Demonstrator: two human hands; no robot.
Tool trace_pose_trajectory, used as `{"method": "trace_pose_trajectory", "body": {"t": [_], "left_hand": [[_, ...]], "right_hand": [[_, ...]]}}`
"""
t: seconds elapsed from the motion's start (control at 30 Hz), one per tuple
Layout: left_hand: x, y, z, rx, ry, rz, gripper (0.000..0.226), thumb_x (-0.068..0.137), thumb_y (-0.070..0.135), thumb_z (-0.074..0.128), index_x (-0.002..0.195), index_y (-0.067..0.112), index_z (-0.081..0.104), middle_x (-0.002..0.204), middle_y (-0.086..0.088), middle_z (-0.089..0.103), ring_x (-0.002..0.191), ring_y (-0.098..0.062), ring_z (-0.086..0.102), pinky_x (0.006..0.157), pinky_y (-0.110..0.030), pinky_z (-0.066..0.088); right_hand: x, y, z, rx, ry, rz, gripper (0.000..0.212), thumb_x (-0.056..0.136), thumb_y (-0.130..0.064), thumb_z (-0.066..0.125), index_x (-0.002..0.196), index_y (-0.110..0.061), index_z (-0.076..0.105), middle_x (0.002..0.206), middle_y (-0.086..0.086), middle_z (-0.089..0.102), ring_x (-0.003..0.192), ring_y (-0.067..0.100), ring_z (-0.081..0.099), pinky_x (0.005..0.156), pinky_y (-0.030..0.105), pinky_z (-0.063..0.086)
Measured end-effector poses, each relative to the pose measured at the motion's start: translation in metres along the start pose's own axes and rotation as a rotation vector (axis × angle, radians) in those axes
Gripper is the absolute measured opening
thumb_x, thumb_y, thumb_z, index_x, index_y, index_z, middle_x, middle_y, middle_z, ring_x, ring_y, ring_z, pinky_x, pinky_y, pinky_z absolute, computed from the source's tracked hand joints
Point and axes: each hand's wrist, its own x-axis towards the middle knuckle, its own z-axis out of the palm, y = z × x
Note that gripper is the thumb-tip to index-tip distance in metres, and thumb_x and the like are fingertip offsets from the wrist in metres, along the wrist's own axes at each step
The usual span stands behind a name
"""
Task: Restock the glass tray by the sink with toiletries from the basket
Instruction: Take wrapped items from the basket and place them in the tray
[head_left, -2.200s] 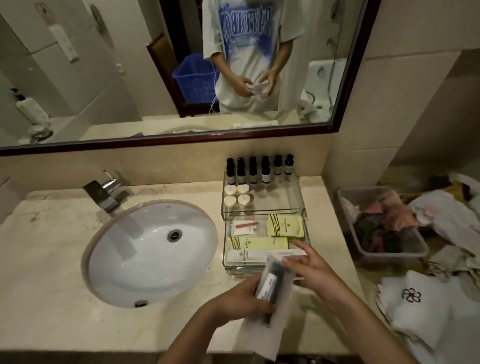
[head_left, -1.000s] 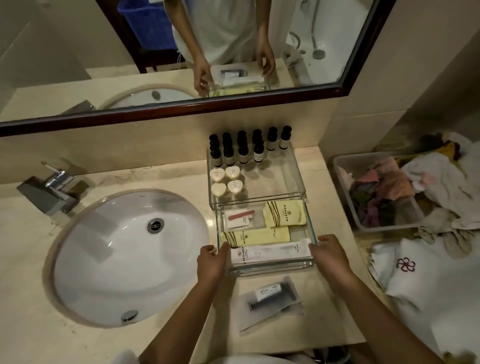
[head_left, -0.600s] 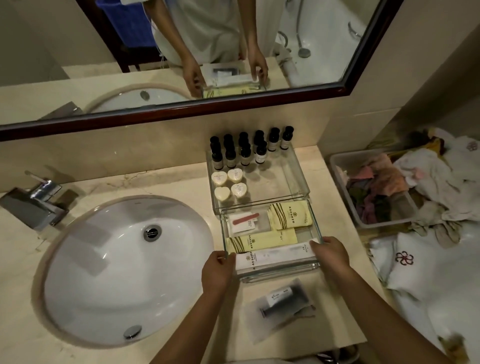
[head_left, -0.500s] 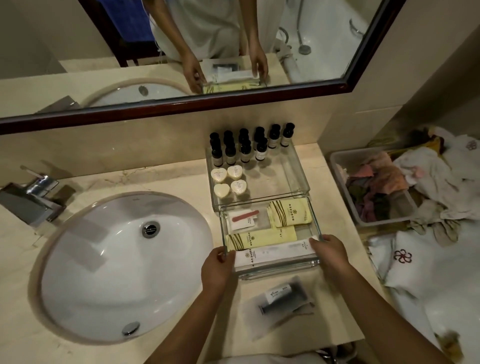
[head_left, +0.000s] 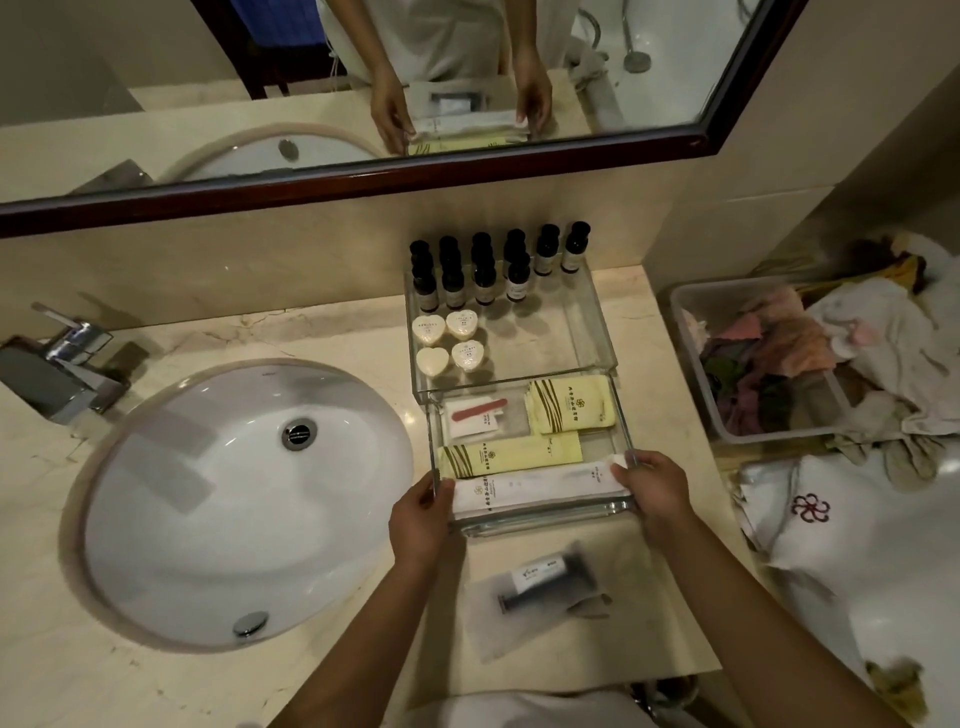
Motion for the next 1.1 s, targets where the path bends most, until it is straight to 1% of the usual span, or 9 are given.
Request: {"method": "trace_pose_trajectory", "body": {"t": [0.13,0.37,0.47,0.57,0.7,0.8,0.93,1.03,1.1], "left_hand": [[0.008,0.005,0.0,0.013,0.036,-0.026,0.037,0.092,0.025,0.057,0.125,0.008,0.06,0.118,-0.01,0.066,0.104,-0.025,0.062,0.095,-0.042,0.05],[0.01,0.008,0.003,-0.051,0.077,-0.041,0.033,0.091,0.022,0.06,0.121,0.008,0.063,0.107,-0.004,0.068,0.094,-0.022,0.063,0.093,-0.043,0.051],[0.01,0.008,0.007,-0.087,0.068,-0.068,0.033,0.091,0.022,0.06,0.121,0.008,0.062,0.109,-0.007,0.069,0.094,-0.022,0.064,0.091,-0.044,0.052],[0.01,0.013,0.011,-0.099,0.072,-0.051,0.033,0.092,0.022,0.058,0.122,0.008,0.062,0.108,-0.006,0.069,0.092,-0.02,0.063,0.089,-0.04,0.053],[0.02,0.023,0.008,-0.104,0.11,-0.024,0.037,0.092,0.023,0.059,0.125,0.006,0.059,0.106,0.003,0.062,0.094,-0.017,0.059,0.091,-0.036,0.051],[0.025,0.025,0.004,-0.092,0.097,-0.042,0.036,0.091,0.023,0.06,0.123,0.008,0.061,0.113,-0.004,0.066,0.1,-0.022,0.062,0.092,-0.044,0.051],[0.026,0.022,0.003,-0.069,0.086,-0.025,0.028,0.091,0.024,0.06,0.116,0.014,0.066,0.097,0.0,0.066,0.095,-0.024,0.064,0.087,-0.048,0.053],[0.028,0.021,0.004,-0.055,0.087,-0.03,0.034,0.09,0.027,0.06,0.121,0.011,0.062,0.108,-0.009,0.066,0.098,-0.028,0.063,0.086,-0.049,0.053],[0.029,0.02,0.005,-0.05,0.08,-0.049,0.039,0.09,0.029,0.06,0.124,0.01,0.058,0.115,-0.015,0.064,0.1,-0.03,0.062,0.087,-0.049,0.053]], "right_hand": [[0.006,-0.004,0.002,-0.014,-0.02,0.001,0.03,0.083,-0.004,0.067,0.111,-0.008,0.058,0.1,0.012,0.062,0.093,0.03,0.063,0.089,0.047,0.053],[0.012,-0.007,-0.002,-0.045,-0.026,-0.033,0.017,0.081,-0.01,0.07,0.085,-0.02,0.057,0.089,0.007,0.065,0.085,0.028,0.066,0.083,0.046,0.056],[0.014,-0.017,-0.005,-0.037,-0.032,-0.054,0.018,0.081,-0.008,0.07,0.094,-0.016,0.06,0.09,0.007,0.065,0.085,0.027,0.067,0.082,0.044,0.056],[0.018,-0.028,-0.004,-0.016,-0.048,-0.067,0.026,0.081,-0.006,0.07,0.104,-0.013,0.06,0.093,0.008,0.066,0.086,0.027,0.067,0.082,0.042,0.057],[0.024,-0.032,0.003,-0.021,-0.048,-0.065,0.024,0.08,-0.007,0.07,0.1,-0.016,0.059,0.093,0.006,0.065,0.087,0.026,0.067,0.083,0.044,0.056],[0.022,-0.026,0.009,-0.059,-0.049,-0.06,0.023,0.081,-0.008,0.069,0.097,-0.018,0.057,0.092,0.005,0.065,0.084,0.026,0.067,0.083,0.047,0.056],[0.021,-0.02,0.011,-0.065,-0.03,-0.081,0.02,0.082,-0.007,0.068,0.091,-0.02,0.056,0.085,0.0,0.063,0.081,0.026,0.066,0.082,0.049,0.056],[0.021,-0.022,0.013,-0.052,-0.028,-0.055,0.016,0.085,-0.018,0.066,0.096,-0.019,0.054,0.098,0.008,0.065,0.081,0.024,0.065,0.083,0.047,0.056],[0.018,-0.027,0.017,-0.166,0.018,-0.094,0.029,0.086,-0.031,0.063,0.11,-0.019,0.05,0.104,0.006,0.062,0.087,0.025,0.063,0.085,0.047,0.055]]}}
